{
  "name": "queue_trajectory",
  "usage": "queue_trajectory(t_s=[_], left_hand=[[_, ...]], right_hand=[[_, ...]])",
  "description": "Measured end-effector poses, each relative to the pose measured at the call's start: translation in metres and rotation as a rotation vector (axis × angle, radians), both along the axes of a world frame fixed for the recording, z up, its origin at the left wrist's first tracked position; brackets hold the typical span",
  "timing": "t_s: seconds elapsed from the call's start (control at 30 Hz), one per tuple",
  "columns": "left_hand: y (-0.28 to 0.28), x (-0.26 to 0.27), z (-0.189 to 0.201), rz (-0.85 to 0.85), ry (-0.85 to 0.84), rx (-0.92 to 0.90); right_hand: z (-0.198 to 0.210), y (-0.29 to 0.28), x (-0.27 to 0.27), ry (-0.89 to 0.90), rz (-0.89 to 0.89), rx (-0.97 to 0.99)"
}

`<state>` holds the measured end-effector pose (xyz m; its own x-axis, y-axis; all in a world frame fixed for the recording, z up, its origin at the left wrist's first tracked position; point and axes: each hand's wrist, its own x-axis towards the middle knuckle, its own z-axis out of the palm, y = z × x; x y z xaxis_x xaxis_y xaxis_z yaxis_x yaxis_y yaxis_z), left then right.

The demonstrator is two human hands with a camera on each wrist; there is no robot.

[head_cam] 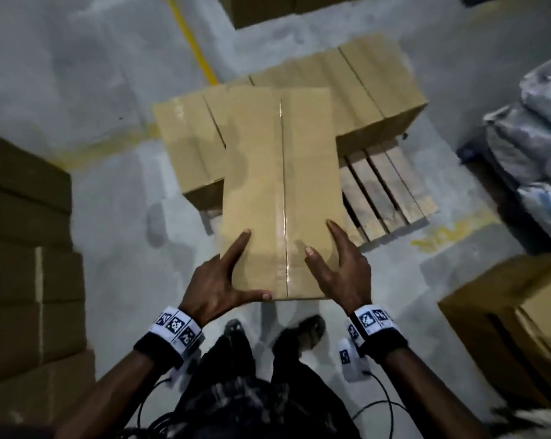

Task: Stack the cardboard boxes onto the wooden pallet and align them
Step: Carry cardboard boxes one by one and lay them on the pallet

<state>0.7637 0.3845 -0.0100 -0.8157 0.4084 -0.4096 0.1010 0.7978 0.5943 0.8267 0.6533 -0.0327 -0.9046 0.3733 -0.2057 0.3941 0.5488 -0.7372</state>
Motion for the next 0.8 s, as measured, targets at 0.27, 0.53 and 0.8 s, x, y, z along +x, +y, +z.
queue_trajectory(t_s=[0.27, 0.53, 0.8], left_hand=[[-0.045, 0.058, -0.105, 0.178, -0.187, 0.064], [-0.093, 0.085, -0.242, 0.287, -0.274, 0.059], [-0.111, 0.113, -0.375, 0.295, -0.269, 0.001]], right_hand=[[-0.095, -0.030, -0.004, -0.065, 0.223, 0.006], [-0.242, -0.077, 0.002, -0.119, 0.319, -0.004], [-0.378, -0.101, 0.018, -0.131, 0.362, -0.027]])
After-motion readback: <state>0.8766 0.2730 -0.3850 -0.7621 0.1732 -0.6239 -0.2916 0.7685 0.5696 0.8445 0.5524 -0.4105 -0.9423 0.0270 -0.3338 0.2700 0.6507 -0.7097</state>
